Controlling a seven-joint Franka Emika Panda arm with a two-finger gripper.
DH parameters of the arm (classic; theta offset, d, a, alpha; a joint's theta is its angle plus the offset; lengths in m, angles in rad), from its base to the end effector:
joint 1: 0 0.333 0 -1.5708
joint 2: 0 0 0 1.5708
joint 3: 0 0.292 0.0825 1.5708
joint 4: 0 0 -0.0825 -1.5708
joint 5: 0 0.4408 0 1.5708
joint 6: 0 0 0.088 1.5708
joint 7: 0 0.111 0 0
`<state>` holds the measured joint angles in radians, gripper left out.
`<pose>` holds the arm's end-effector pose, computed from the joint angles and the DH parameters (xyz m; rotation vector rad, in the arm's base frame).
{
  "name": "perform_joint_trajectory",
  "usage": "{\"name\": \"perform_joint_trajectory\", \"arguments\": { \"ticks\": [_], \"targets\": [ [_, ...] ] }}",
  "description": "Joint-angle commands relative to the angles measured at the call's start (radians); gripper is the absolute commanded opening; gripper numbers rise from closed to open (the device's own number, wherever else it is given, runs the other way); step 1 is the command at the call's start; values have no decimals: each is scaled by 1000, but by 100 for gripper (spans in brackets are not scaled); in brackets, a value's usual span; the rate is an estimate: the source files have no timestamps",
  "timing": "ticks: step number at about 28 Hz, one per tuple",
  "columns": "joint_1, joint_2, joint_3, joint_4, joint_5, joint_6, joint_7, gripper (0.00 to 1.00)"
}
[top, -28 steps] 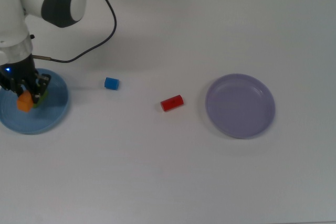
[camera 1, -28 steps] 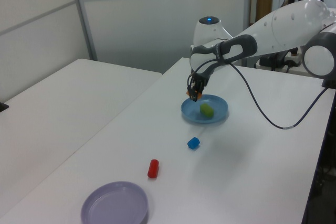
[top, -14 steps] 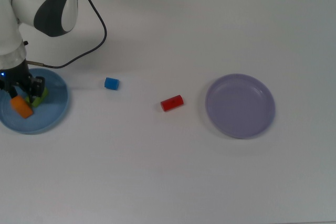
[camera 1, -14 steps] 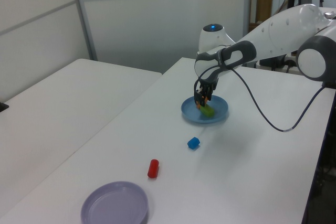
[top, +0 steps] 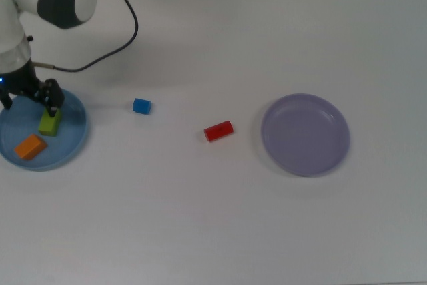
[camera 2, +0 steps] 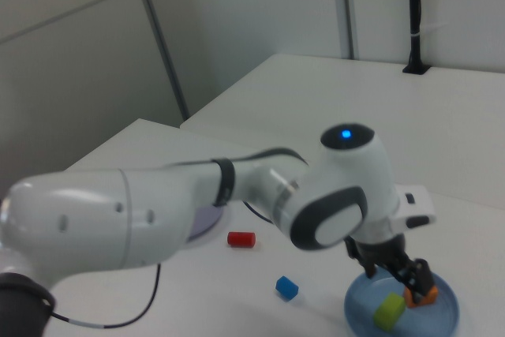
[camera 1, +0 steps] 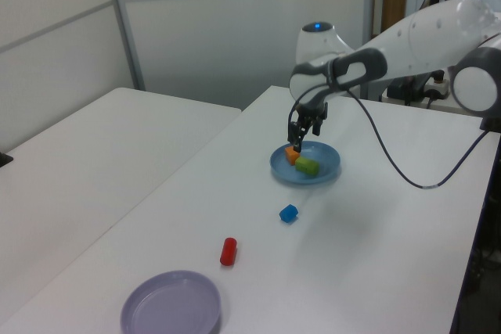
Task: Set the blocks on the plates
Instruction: 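Carry the orange block onto the light blue plate and release, then move the gripper down to the blue block and grasp it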
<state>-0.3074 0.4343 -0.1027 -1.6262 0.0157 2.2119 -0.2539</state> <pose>0.6717 -0.2838 0.3336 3.0482 -0.2319 0.2081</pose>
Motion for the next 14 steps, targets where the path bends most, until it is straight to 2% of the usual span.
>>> {"name": "perform_joint_trajectory", "arguments": {
  "ticks": [1, 6, 7, 9, 14],
  "targets": [
    [50, -129, 1, -63, 36, -174, 48, 100],
    [99, -199, 1, -148, 36, -193, 177, 100],
    [131, -218, 1, -182, 35, -195, 221, 100],
    [152, -238, 1, -221, 35, -193, 252, 100],
    [217, -243, 1, -288, 26, -179, 280, 100]
  ]
}}
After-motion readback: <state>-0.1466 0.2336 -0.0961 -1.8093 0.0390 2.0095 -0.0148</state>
